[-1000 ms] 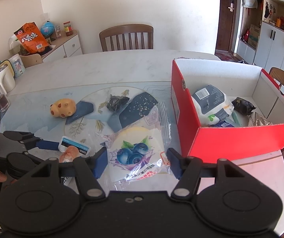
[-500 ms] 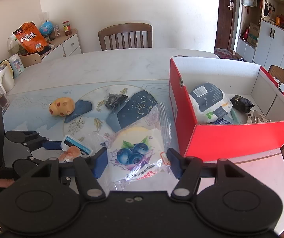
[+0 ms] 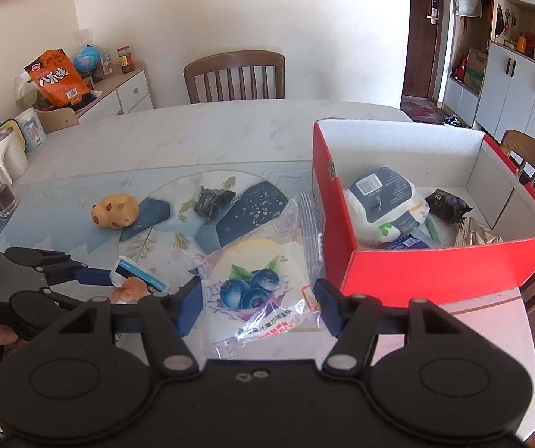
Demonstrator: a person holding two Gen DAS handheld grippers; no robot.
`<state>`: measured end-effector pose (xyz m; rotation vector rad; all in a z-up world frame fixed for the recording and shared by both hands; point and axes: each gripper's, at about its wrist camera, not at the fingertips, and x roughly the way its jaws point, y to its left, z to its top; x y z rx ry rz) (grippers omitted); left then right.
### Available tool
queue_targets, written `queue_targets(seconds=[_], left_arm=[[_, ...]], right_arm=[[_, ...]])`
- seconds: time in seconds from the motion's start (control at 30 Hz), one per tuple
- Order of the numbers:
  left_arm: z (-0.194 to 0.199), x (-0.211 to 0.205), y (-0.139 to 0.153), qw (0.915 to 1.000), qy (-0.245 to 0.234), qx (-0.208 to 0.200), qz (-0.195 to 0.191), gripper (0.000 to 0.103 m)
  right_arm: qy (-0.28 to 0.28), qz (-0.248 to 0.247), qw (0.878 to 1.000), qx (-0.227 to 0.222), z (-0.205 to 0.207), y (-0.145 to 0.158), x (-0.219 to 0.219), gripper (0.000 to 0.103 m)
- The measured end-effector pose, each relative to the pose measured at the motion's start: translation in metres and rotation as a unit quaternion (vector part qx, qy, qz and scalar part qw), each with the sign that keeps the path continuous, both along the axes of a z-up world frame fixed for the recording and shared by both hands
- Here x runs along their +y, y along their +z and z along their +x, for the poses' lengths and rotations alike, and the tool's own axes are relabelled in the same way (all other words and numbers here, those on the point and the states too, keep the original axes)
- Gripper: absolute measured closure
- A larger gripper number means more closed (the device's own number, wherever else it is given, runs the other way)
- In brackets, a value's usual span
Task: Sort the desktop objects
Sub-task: 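Lift the sausage pack and blueberry bread bag up from the table, then carry the sausage pack and blueberry bread bag over the red shoebox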
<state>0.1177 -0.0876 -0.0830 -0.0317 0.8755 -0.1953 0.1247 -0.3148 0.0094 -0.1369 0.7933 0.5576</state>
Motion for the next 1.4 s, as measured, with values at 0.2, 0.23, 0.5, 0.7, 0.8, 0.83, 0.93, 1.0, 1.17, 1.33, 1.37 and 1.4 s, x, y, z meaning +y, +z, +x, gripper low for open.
queue_targets(seconds=[0.2, 0.23, 0.5, 0.7, 0.8, 0.83, 0.93, 1.0, 1.17, 1.33, 1.37, 1.4], left_arm=[[0.001, 0.0, 0.022, 0.9997, -0.002, -0.012, -0.019, 0.043], [0.002, -0.001, 0.025, 0.9997, -0.003, -0.013, -0.022, 0.043], [0.012, -0.014, 0.059, 0.9981, -0.019, -0.031, -0.05, 0.043], [0.03, -0.035, 0.085, 0.9961, -0.039, -0.046, -0.065, 0.043], [0.041, -0.049, 0.096, 0.9951, -0.053, -0.052, -0.066, 0.043], [0.045, -0.053, 0.098, 0.9948, -0.056, -0.052, -0.067, 0.043], [0.057, -0.067, 0.105, 0.9941, -0.061, -0.056, -0.069, 0.043], [0.064, -0.075, 0.108, 0.9939, -0.062, -0.059, -0.07, 0.043], [0.082, -0.099, 0.116, 0.9933, -0.066, -0.07, -0.065, 0.043], [0.102, -0.117, 0.123, 0.9929, -0.066, -0.077, -0.062, 0.043], [0.106, -0.121, 0.125, 0.9927, -0.067, -0.079, -0.062, 0.043], [0.11, -0.124, 0.127, 0.9926, -0.067, -0.081, -0.062, 0.043]], right_arm=[[-0.002, 0.001, 1.0, -0.002, 0.002, 0.006, -0.005, 0.04], [-0.002, 0.001, 1.0, -0.002, 0.002, 0.007, -0.006, 0.04], [-0.004, -0.005, 1.0, -0.007, 0.005, 0.018, -0.016, 0.04], [-0.007, -0.008, 1.0, -0.005, 0.013, 0.025, -0.029, 0.04], [-0.003, -0.008, 1.0, -0.003, 0.019, 0.029, -0.039, 0.04], [-0.003, -0.007, 1.0, -0.004, 0.022, 0.031, -0.043, 0.04], [-0.001, -0.005, 1.0, -0.005, 0.03, 0.035, -0.053, 0.04], [0.0, -0.005, 1.0, -0.01, 0.036, 0.037, -0.06, 0.04], [0.004, -0.005, 1.0, -0.021, 0.053, 0.041, -0.078, 0.04], [0.004, -0.008, 1.0, -0.029, 0.073, 0.043, -0.1, 0.04], [0.004, -0.01, 0.999, -0.031, 0.078, 0.044, -0.104, 0.04], [0.004, -0.01, 0.999, -0.033, 0.083, 0.045, -0.107, 0.04]])
